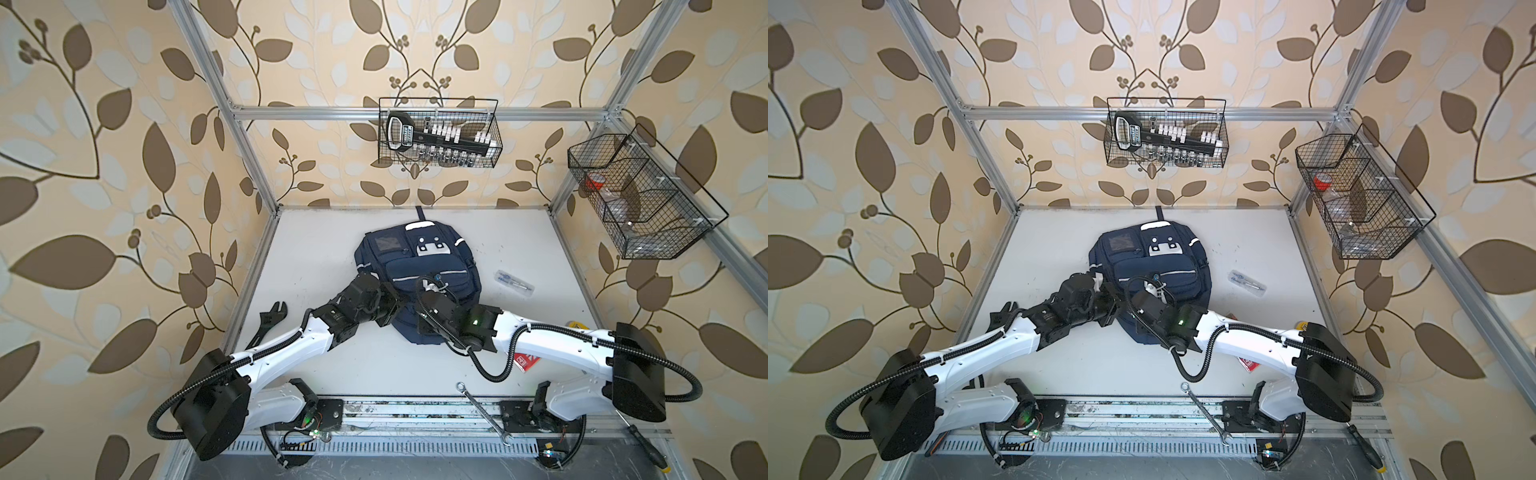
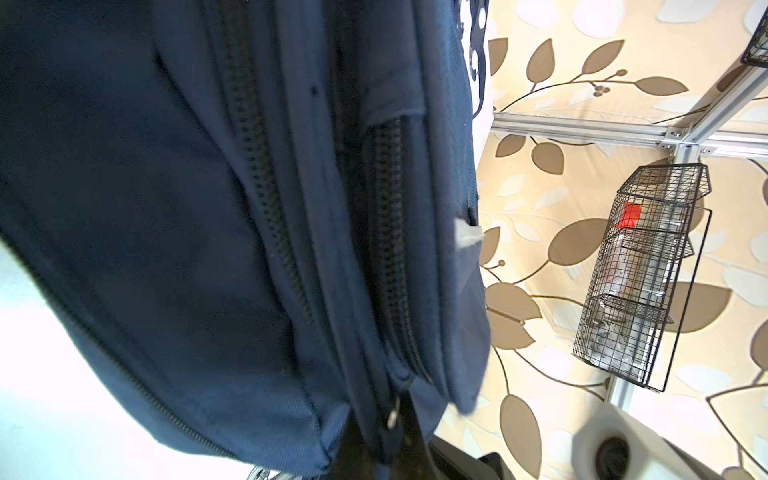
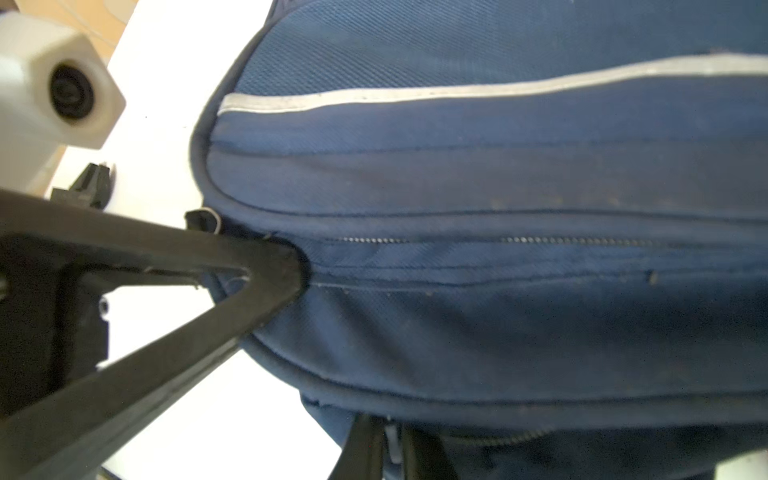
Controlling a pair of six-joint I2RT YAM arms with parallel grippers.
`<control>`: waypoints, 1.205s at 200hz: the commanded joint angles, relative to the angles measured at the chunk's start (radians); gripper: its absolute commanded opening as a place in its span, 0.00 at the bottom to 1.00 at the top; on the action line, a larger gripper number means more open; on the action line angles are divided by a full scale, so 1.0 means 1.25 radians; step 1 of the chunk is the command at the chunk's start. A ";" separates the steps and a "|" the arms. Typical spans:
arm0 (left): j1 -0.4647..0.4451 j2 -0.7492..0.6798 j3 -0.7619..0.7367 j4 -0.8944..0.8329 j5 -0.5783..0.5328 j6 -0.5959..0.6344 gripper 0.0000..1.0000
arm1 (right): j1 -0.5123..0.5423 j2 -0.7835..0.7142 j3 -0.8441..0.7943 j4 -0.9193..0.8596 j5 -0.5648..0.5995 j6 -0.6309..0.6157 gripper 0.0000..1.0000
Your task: Pack the student bag
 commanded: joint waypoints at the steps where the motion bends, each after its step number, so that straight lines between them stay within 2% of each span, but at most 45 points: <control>1: 0.006 -0.041 0.047 0.078 0.008 0.029 0.00 | -0.006 -0.010 -0.007 -0.009 0.018 -0.009 0.07; 35: 0.007 -0.041 0.050 0.074 0.010 0.033 0.00 | -0.008 0.004 -0.018 -0.005 0.006 -0.007 0.12; 58: 0.007 -0.044 0.049 0.068 0.004 0.036 0.00 | -0.008 0.006 -0.022 0.001 -0.001 -0.010 0.00; 81: 0.014 -0.057 0.049 0.034 -0.009 0.038 0.00 | -0.008 -0.010 -0.023 -0.013 0.008 -0.014 0.00; 112: 0.057 -0.084 0.052 -0.059 -0.024 0.059 0.00 | -0.016 -0.038 -0.040 -0.083 0.020 -0.029 0.00; 166: 0.149 -0.130 0.068 -0.192 -0.009 0.116 0.00 | -0.068 -0.111 -0.105 -0.113 -0.037 -0.096 0.00; 188: 0.234 -0.142 0.074 -0.265 0.006 0.148 0.00 | -0.122 -0.124 -0.108 -0.117 -0.083 -0.139 0.00; 218: 0.393 -0.092 0.109 -0.335 0.082 0.222 0.00 | -0.128 -0.123 -0.078 -0.110 -0.158 -0.181 0.00; 237: 0.429 -0.035 0.179 -0.399 0.157 0.285 0.00 | -0.110 -0.117 -0.053 -0.105 -0.189 -0.178 0.00; 241: 0.425 -0.032 0.187 -0.406 0.161 0.291 0.08 | -0.107 -0.117 -0.050 -0.102 -0.196 -0.177 0.00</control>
